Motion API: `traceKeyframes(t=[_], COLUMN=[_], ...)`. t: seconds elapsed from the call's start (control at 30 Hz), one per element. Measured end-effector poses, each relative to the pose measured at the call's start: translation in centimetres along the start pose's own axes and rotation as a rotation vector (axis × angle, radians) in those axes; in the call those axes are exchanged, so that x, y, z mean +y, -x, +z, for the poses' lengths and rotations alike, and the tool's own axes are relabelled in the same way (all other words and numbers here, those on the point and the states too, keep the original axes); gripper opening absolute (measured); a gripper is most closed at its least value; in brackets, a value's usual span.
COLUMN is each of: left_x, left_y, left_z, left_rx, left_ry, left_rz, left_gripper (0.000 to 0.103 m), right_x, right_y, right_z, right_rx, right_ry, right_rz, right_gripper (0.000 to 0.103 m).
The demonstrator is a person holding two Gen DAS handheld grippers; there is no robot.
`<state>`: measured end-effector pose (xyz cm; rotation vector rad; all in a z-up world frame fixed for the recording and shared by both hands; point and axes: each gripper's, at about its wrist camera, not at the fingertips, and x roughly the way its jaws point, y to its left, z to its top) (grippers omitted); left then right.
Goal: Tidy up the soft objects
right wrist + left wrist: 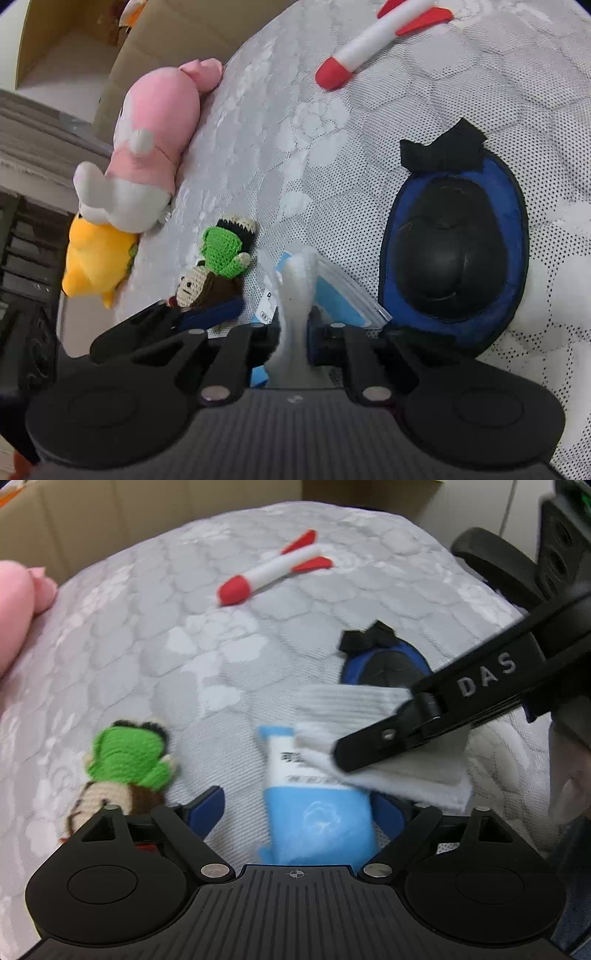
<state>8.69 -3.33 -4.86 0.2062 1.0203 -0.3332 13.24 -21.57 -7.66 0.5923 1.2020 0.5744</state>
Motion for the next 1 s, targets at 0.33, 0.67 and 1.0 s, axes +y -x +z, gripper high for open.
traceKeyframes(t=[0.33,0.67,1.0], left_x=[8.1,9.0,7.0], left_y=[3.6,-3.5,-1.2], left_z=[0.7,0.4,-0.1], left_rx=[-0.130,0.126,0.150], left_ry=[0.227,0.184,0.272], left_rz=[0.258,0.184,0.018], left_gripper=[0.102,0.090,0.081], right_x=[-0.4,-0.5,2.9], right_y=[2.1,1.7,-0.8], right_z=[0.4,0.6,-1.5], right_rx=[-0.133,-0.112,0.021], right_ry=[0.014,0.001,0.183], right_rz=[-0.134,-0.072,-0.046], right_gripper=[0.015,0.017,0.012])
